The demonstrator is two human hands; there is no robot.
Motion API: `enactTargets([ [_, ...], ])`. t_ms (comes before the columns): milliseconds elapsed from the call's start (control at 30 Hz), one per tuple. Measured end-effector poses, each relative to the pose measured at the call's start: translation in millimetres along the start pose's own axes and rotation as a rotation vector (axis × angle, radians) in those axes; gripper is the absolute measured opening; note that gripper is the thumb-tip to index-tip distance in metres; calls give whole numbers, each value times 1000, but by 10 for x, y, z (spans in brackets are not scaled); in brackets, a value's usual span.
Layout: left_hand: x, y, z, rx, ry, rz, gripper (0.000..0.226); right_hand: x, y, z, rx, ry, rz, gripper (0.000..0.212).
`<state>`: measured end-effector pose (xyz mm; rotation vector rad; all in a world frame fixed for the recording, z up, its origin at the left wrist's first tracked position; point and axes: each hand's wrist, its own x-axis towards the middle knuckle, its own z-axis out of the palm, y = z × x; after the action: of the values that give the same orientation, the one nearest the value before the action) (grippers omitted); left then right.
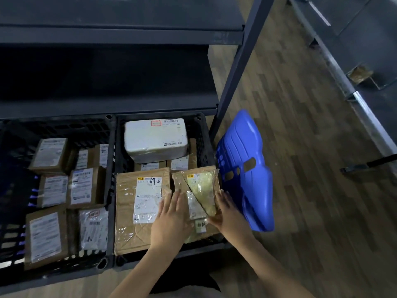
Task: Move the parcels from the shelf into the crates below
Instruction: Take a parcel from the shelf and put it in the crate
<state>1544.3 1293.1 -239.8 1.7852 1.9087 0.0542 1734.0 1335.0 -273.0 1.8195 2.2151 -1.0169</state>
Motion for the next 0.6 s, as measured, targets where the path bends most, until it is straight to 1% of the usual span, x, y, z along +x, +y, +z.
enactTargets([
  [33,36,7,21,118,-72,32,83,7,19,15,-71,-45,-39,98],
  [100,92,-5,101,331,-191,59,84,2,45,60,-209,-57,-112,108],
  [200,114,-73,212,486,-277,48,87,-5,56,128,-306,-58,-159,111],
  [267,106,-105,250,535,-278,41,95,5,56,185,-292,-53,-152,112],
  [300,106,-112,261,550,-270,41,94,10,48,205,-285,-51,-150,113],
  [400,113,-102,271,597,-267,47,78,32,18,214,-290,-52,-156,114],
  [433,126,-100,273,608,-276,48,76,45,7,200,-292,-66,-155,113],
  [600,217,-122,303,613,-289,64,81,117,-39,148,-320,-143,-142,107],
])
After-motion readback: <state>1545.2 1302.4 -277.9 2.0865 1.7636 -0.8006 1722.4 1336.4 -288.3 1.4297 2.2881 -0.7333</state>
